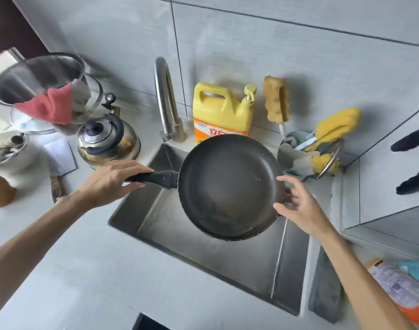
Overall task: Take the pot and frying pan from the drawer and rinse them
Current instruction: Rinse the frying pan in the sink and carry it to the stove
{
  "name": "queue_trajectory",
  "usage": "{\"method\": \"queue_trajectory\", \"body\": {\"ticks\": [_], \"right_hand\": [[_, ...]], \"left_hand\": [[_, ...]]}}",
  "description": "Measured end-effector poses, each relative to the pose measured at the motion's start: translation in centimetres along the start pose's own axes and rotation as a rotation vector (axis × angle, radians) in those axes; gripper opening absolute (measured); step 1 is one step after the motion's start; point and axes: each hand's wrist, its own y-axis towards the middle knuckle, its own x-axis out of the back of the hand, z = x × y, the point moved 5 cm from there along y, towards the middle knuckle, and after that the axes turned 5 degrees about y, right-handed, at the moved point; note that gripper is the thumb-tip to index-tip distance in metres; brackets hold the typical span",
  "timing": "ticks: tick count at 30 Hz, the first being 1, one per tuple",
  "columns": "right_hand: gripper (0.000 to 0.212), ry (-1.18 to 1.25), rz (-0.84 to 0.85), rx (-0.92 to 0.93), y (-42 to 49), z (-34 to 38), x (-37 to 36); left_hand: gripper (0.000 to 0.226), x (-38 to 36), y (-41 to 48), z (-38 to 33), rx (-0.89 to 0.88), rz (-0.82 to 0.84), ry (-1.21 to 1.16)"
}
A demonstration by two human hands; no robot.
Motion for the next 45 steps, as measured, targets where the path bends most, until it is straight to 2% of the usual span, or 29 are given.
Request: {"method": "queue_trajectory", "body": {"ticks": [2, 6, 12, 17, 22, 32, 38, 42, 45], "right_hand": [[0.060, 0.013, -0.001, -0.059, -1.7, -0.3, 0.3], [0.056, 0.178, -0.134, -0.151, -5.5, -1.0, 0.7], [0.057, 0.350, -0.398, -0.202, -13.9, -1.7, 0.4], [0.058, 0.330, -0.492, -0.226, -19.9, -2.0, 0.0], [0.059, 0.283, -0.522, -0.202, -21.8, -1.9, -0.1], [0.059, -0.079, -0.433, 0.056, -14.0, -0.7, 3.5], [0.055, -0.272, -0.531, 0.281, -11.1, 0.6, 3.8], [0.053, -0.511, -0.630, 0.448, -11.1, 1.2, 2.8], [0.051, -0.669, -0.693, 0.575, -11.6, 1.6, 2.2]], "left_hand": [[0.043, -0.5, 0.4, -0.1, -0.007, 0.052, -0.041], [0.039, -1.1, 1.5, -1.0, -0.042, 0.072, -0.097], [0.048, -1.4, 3.5, -4.6, -0.253, 0.041, -0.133], [0.046, -1.2, 4.2, -6.9, -0.361, 0.047, -0.132], [0.040, -1.4, 4.9, -8.7, -0.433, 0.034, -0.142], [0.044, 0.4, 8.4, -9.0, -0.207, -0.014, 0.002], [0.039, 1.2, 8.5, -7.7, -0.143, -0.128, -0.043], [0.042, 1.8, 6.9, -6.9, -0.126, -0.232, -0.042], [0.033, 2.4, 5.2, -6.7, -0.132, -0.323, -0.023]]}}
